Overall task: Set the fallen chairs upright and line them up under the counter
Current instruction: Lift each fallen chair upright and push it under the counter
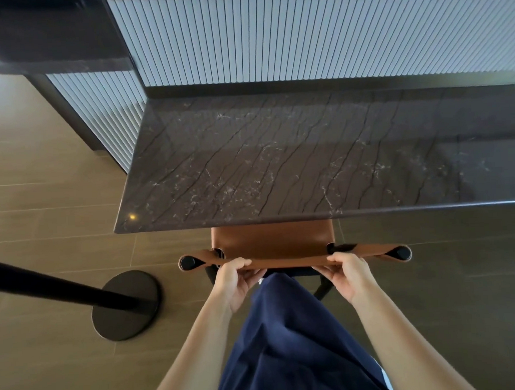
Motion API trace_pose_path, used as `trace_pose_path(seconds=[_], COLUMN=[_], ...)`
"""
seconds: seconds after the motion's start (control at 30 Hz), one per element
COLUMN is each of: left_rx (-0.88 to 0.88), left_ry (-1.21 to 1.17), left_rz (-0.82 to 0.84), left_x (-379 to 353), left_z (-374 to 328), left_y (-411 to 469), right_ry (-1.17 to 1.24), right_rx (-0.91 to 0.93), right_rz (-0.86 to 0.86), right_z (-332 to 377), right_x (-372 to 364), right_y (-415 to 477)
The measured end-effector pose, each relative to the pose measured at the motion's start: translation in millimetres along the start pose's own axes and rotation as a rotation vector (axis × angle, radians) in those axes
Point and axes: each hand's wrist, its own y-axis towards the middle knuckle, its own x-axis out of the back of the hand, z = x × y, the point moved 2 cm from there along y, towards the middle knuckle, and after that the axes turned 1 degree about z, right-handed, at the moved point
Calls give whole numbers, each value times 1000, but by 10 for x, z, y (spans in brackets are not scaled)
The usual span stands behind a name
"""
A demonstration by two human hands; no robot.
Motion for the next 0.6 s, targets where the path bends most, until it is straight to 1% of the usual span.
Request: trace_pose_path(seconds=[0.33,0.6], left_rx=[19,58], left_ry=[46,84], left_rz=[52,39], left_x=[-213,-263], left_z=[-12,-98], left_y=[105,143], right_ry=[34,46], right_rx=[24,8], right_rz=[14,27], right_z=[227,235], right_x=[29,47], right_y=[111,183])
